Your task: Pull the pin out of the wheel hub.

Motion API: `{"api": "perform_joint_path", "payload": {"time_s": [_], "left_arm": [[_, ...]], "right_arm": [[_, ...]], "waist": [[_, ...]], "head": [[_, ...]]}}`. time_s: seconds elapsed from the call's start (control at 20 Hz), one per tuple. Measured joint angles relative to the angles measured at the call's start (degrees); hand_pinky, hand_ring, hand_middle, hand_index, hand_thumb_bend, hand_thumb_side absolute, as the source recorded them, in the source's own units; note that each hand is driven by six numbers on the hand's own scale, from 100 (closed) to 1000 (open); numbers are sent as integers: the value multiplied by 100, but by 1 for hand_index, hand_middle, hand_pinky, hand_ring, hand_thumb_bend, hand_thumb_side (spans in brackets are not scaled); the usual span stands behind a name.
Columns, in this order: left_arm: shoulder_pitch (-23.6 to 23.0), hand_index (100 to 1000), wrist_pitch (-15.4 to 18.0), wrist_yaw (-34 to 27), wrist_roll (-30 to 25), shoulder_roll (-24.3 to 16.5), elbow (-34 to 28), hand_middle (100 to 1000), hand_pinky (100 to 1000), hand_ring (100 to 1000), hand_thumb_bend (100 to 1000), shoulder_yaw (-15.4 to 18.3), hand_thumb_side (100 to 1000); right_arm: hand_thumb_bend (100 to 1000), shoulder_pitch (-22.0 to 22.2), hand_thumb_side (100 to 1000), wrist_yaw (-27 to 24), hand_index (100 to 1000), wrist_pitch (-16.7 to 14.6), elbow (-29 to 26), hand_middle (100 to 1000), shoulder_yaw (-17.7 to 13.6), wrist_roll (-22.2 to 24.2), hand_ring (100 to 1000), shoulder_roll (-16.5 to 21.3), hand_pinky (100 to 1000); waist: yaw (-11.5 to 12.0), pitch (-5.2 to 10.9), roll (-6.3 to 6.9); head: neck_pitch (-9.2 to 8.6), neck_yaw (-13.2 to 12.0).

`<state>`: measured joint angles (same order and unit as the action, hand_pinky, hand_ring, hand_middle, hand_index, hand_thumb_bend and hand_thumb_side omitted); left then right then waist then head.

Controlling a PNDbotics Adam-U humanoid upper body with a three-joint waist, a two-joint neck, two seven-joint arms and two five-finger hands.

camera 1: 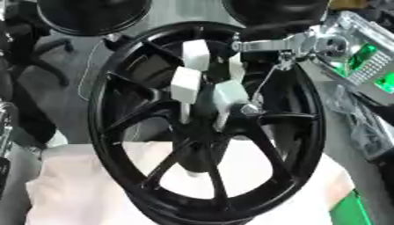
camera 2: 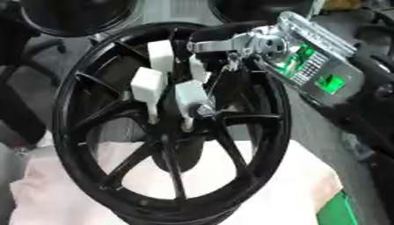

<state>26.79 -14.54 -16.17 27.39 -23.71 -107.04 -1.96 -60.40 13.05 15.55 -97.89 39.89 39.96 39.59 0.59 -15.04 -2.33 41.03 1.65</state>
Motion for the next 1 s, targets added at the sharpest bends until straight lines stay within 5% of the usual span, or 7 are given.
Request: {"api": "perform_joint_path", "payload": {"time_s": [0.6, 1.0], "left_arm": [[41, 697, 6, 0, -34, 2, 0, 819, 735, 817, 472, -32, 579], [42, 697, -7, 0, -52, 2, 0, 820, 735, 818, 472, -33, 580]], "right_arm": [[415, 46, 100, 139, 667, -108, 110, 556, 2, -80, 100, -10, 100], [377, 65, 100, 93, 612, -93, 166, 458, 1, -197, 100, -53, 100]], "waist": [[30, 0, -9], [30, -1, -9]], "head": [[0, 18], [0, 20]]}}
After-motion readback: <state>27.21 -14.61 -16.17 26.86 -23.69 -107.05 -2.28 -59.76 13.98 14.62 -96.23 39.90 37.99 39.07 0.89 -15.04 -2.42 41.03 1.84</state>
